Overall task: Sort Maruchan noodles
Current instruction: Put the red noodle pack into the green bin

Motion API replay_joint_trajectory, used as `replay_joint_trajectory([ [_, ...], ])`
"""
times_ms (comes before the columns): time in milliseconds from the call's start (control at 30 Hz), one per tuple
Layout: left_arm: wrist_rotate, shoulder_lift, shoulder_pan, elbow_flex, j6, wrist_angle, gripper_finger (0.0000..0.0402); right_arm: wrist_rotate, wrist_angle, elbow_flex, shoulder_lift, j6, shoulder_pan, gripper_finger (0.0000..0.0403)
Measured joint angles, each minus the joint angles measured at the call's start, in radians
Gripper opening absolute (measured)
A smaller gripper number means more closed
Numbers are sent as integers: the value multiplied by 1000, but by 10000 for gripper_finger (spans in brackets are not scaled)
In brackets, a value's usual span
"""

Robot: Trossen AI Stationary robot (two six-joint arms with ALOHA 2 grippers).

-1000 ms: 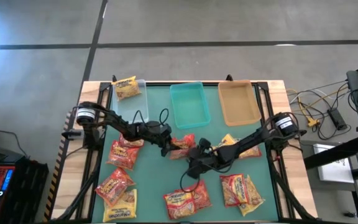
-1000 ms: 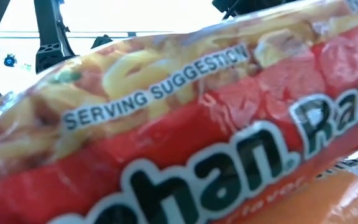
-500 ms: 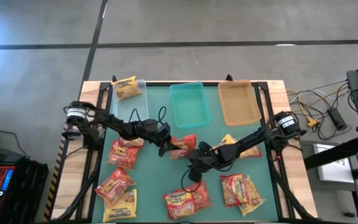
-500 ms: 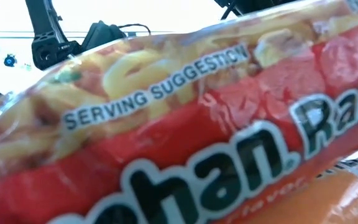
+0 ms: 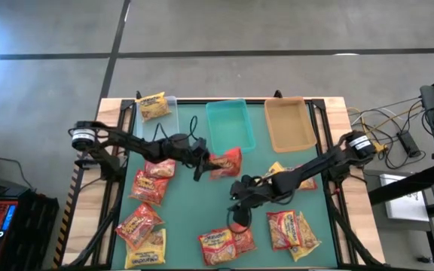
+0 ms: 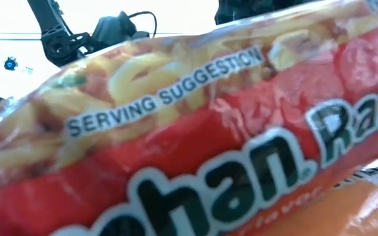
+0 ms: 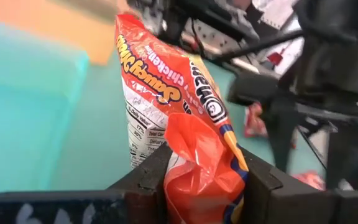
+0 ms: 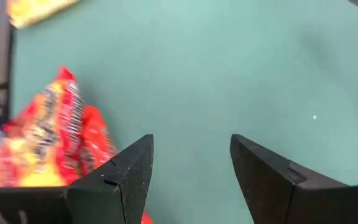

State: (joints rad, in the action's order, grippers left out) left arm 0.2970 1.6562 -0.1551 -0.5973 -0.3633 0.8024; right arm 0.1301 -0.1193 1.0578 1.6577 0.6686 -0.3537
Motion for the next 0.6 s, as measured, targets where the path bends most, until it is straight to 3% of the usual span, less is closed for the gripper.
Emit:
replay_joint_trajectory([
  [300, -1, -3, -169, -142, 180, -103, 103, 43, -8, 0, -54, 1, 0, 203],
  [433, -63, 7, -268, -210, 268, -188, 103, 56, -17, 0, -63, -23, 0, 203],
  [600, -66, 35, -374, -228, 366, -176, 103, 87, -77, 0, -62, -53, 1, 203],
])
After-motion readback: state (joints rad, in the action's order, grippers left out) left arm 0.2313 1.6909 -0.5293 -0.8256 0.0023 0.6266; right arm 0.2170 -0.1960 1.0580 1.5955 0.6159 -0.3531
